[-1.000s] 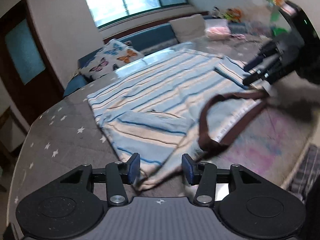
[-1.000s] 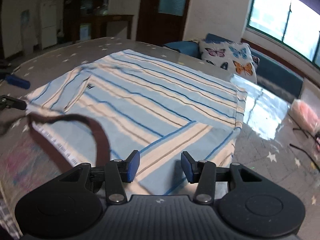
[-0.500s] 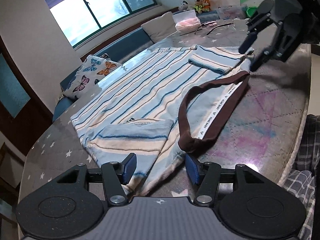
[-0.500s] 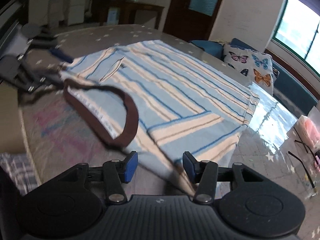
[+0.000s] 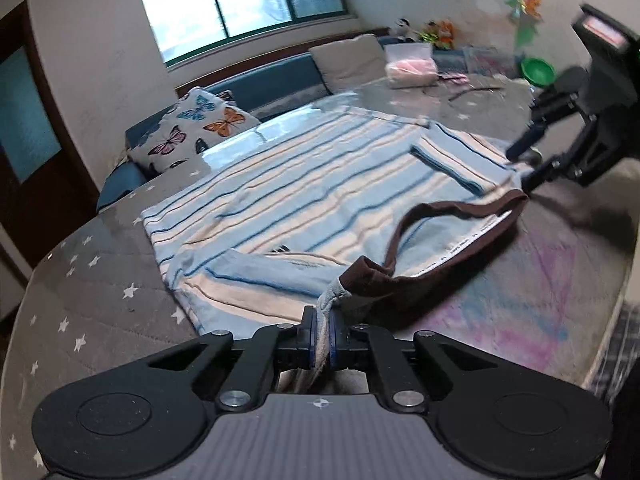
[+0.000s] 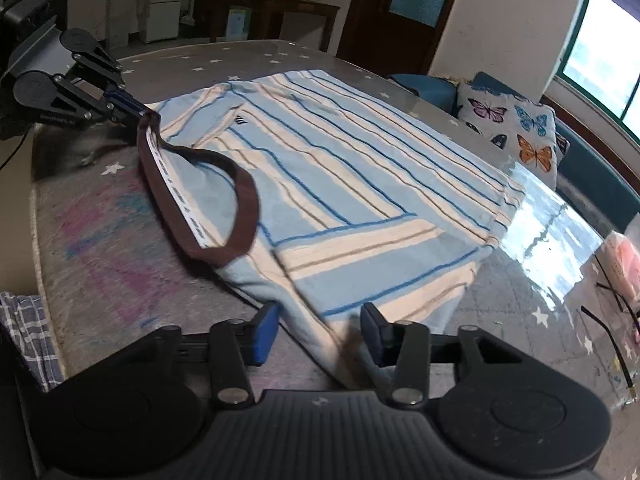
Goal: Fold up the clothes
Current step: 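Grasp the collar edge with the left gripper while the right gripper grasps beside it, then lift the collar edge with both grippers, fold it onto the hem, release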
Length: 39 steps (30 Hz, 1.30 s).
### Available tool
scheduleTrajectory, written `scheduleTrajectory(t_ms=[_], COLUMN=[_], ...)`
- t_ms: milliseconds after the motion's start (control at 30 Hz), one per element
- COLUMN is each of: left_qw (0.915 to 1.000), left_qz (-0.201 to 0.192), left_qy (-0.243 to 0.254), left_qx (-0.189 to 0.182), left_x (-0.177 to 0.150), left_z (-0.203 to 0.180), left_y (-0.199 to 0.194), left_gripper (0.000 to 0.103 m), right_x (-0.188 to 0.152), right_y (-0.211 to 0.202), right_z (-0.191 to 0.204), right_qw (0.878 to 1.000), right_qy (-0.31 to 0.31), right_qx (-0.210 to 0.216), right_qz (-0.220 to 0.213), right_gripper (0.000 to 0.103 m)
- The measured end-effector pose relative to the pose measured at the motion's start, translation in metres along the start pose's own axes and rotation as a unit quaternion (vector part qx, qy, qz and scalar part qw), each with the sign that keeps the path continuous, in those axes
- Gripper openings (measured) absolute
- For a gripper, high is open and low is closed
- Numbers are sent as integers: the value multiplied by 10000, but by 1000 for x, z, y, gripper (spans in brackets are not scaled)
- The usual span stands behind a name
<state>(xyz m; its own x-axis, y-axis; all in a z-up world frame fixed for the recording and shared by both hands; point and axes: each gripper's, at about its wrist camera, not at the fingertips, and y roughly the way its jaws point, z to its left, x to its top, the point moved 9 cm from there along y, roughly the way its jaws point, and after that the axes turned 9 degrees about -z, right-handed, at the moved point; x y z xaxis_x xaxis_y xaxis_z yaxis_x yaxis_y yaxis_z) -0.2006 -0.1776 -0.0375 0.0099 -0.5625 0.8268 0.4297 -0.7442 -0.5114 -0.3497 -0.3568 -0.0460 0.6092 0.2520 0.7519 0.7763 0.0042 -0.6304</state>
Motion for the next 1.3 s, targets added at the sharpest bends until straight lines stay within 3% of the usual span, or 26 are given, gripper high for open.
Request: scheduleTrajectory(t_ms=[200,333,433,533,600,633,733,900,1067,1300], left_qw=[9998,9982,9965,9964,9969,9971,9984,9990,9980,9904], left_qz=[41,66,108,116,154,173,160,-70,-367,-891], left_qy=[206,517,751,774,703,672,476,251,12,-253], left_qx=[45,287,354,328,308,305,270,368,506,1030], left_x=[-6,-13,-19,-21,-22,-23,-22,-10,2,28], left_z=[-8,-11,-14,-13,-10,-8,-5,-4,-19,-27], left_y=[-3,-8,-9,-8,-5,-3,-3,-26,-82,-138], left_gripper=[13,41,41,41,28,15,6,5,5,5], right_x=[-3,-2,0,2,3,4,9,17,20,32], right_y=[-1,0,0,-2,-5,-6,-12,-32,-75,-139], right_z=[-2,-5,-6,-7,-7,-8,-9,-5,11,35], right_qw=[9998,9995,9992,9988,9983,9980,9966,9947,9936,9910], right_qy=[178,320,384,443,487,513,599,612,588,470], right_qx=[98,3,-79,-176,-252,-293,-438,-555,-525,-572], right_qz=[29,-9,-55,-123,-189,-231,-371,-611,-809,-1119], right_gripper=[13,6,5,5,5,5,4,4,4,4])
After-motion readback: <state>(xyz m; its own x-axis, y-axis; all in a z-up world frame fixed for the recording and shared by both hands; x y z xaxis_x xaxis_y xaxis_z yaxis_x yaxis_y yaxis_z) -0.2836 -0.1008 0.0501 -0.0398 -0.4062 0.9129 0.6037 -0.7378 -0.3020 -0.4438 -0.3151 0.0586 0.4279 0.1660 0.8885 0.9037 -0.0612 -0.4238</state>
